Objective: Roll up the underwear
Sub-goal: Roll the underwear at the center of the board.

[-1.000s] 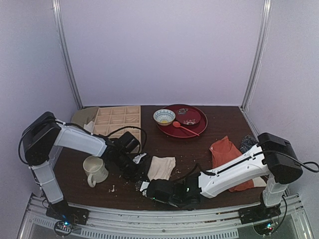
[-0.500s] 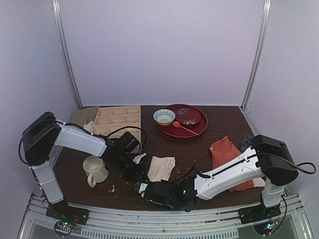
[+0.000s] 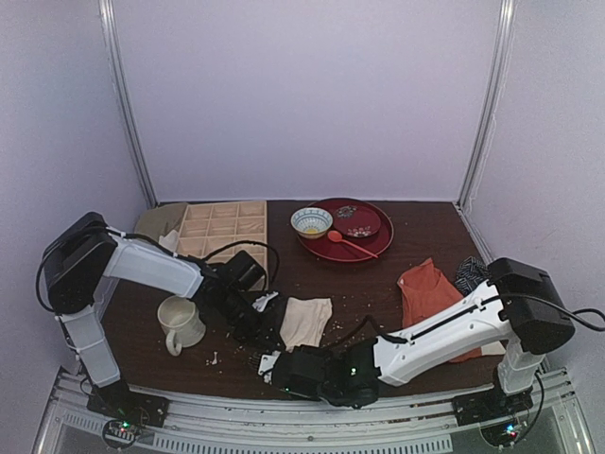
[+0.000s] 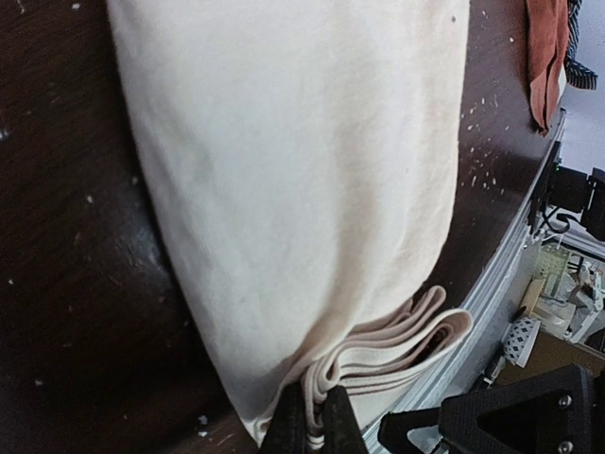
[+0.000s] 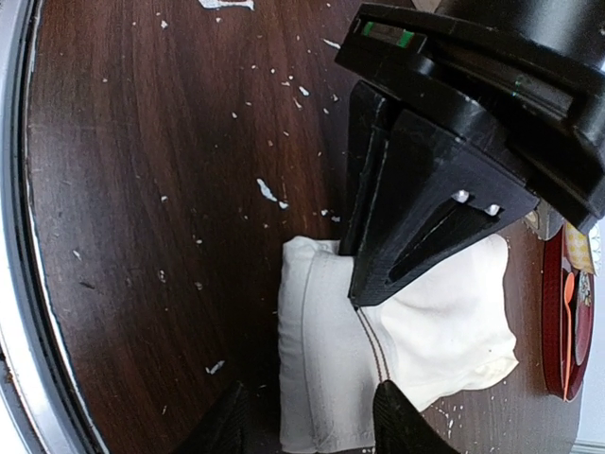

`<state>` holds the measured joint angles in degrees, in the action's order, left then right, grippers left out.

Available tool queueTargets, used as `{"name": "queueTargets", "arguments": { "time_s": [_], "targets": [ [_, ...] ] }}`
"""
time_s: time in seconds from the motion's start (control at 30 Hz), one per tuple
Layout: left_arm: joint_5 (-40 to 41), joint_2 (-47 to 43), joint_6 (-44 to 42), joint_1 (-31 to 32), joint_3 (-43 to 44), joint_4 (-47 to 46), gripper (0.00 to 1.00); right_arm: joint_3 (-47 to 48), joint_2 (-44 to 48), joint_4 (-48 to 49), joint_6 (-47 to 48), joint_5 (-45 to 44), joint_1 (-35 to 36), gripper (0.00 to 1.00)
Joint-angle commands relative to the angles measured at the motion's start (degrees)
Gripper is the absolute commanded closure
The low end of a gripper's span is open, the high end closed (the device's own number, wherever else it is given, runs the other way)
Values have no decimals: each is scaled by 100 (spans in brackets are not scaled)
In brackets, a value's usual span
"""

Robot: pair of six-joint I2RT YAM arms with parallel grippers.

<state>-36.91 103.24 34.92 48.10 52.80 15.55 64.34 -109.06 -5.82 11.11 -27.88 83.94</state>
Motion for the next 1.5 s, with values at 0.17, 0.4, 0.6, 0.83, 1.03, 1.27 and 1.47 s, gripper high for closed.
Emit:
{"name": "queueTargets", "arguments": {
  "time_s": [0.17,0.4,0.6,0.83,1.03,1.27,1.47],
  "targets": [
    [48,135,-72,62,-103,202,100,106,-390,86,281,-15,-143,57],
    [34,135,-58,60,-124,198,100,-47,-517,220,382,-8,-263,58],
    [29,135,-52,68,-113,198,100,-76,-536,223,356,-4,-310,77],
    [-23,205,-54,68,-55,224,100,-161,-455,94,262,62,-316,98],
    [-46,207,-30,68,-5,229,100,-225,-357,21,197,182,-316,100],
    [44,-138,97,-76,250,387,78,-281,-72,-76,-16,567,-425,100],
    [380,-612,183,-370,491,779,62,-232,200,-282,-178,1167,-636,100]
  ]
}}
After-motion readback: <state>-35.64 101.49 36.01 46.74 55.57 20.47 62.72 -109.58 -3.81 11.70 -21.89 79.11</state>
